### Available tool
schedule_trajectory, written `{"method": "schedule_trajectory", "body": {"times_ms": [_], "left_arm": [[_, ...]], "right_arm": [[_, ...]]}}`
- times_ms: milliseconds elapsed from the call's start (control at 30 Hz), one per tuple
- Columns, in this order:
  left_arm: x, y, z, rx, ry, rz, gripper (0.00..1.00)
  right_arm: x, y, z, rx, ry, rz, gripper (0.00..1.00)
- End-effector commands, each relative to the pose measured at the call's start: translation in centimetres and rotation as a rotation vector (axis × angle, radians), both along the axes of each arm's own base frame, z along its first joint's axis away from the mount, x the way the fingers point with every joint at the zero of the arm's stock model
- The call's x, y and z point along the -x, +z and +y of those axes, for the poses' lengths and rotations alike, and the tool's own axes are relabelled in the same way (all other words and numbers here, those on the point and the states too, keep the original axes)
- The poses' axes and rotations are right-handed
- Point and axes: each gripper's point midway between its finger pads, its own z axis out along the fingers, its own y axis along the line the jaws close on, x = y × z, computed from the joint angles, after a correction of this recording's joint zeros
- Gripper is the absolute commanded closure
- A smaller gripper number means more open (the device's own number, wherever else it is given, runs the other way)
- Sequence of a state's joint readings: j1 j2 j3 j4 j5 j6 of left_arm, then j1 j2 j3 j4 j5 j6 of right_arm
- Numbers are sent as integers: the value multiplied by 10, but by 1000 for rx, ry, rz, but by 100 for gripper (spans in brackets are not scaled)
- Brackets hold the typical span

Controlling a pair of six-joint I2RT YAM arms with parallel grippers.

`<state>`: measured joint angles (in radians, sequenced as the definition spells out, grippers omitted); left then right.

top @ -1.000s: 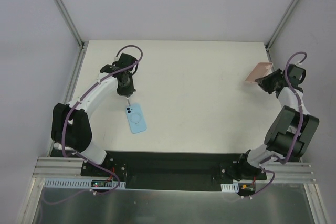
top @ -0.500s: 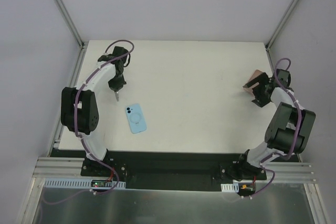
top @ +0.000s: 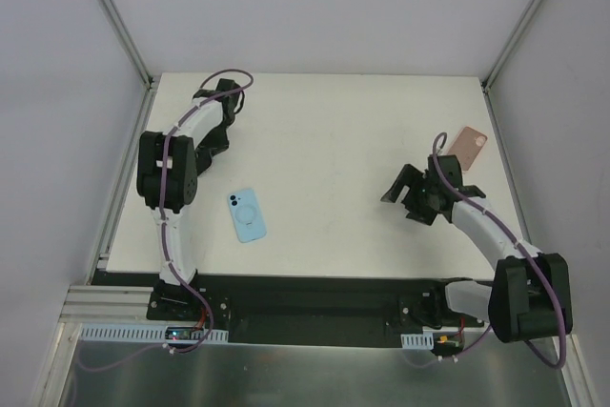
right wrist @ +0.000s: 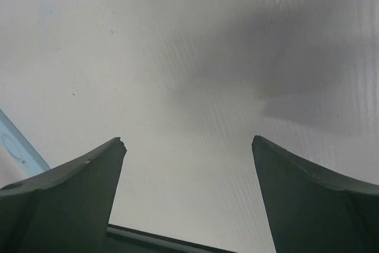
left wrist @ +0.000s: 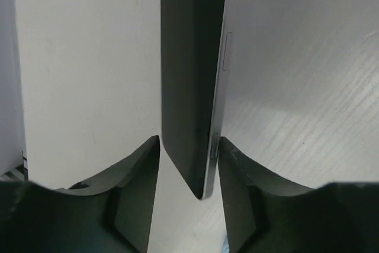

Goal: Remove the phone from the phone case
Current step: Place the phone at the center of the board, then pick up the phone at the center of the board.

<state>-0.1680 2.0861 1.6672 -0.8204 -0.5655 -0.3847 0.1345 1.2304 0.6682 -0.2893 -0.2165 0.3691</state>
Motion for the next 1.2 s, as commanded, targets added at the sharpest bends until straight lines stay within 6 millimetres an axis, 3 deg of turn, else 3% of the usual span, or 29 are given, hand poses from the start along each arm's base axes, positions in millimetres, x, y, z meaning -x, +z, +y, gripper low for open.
{"method": "schedule_trajectory", "body": {"times_ms": [0, 33, 67, 167, 233, 300, 333, 367, 400, 433, 467, 533, 567, 733, 900, 1033, 1167], "left_arm": [[-6, 15, 1, 21, -25, 3, 46], [-5, 13, -9, 85, -38, 6, 32], [-7, 14, -14, 121, -43, -4, 30], [-7, 27, -30, 219, -55, -43, 27], [-5, 50, -38, 271, -59, -102, 27], [5, 58, -49, 343, -72, -119, 23], [8, 75, -54, 378, -81, -174, 20], [23, 66, -60, 424, -85, -145, 10], [31, 66, -65, 457, -88, -147, 6], [35, 76, -71, 492, -98, -189, 2], [55, 56, -74, 507, -90, -138, 1], [74, 53, -83, 542, -82, -150, 1], [91, 34, -91, 544, -92, -119, 1], [144, 4, -116, 559, -95, -72, 1], [168, -11, -139, 632, -101, -75, 1], [186, -32, -141, 617, -87, -19, 1], [188, -36, -150, 610, -105, -11, 1]], "right_arm": [[27, 2, -5, 99, 13, 29, 8], [32, 2, -3, 115, 31, 33, 7], [33, 4, -2, 133, 45, 26, 7], [33, 19, 4, 225, 88, -21, 6], [34, 34, 27, 248, 169, -69, 6], [37, 37, 44, 279, 223, -80, 5], [33, 44, 52, 275, 226, -96, 5], [33, 44, 58, 276, 237, -97, 5], [31, 40, 65, 275, 247, -90, 5], [30, 40, 73, 261, 254, -91, 5], [29, 39, 78, 256, 261, -90, 5], [29, 31, 89, 255, 284, -71, 5], [28, 32, 94, 252, 293, -69, 5], [31, 24, 104, 283, 335, -45, 5], [34, 21, 102, 304, 335, -34, 5], [36, 18, 101, 311, 342, -27, 5], [40, 14, 104, 306, 355, -17, 4]]}}
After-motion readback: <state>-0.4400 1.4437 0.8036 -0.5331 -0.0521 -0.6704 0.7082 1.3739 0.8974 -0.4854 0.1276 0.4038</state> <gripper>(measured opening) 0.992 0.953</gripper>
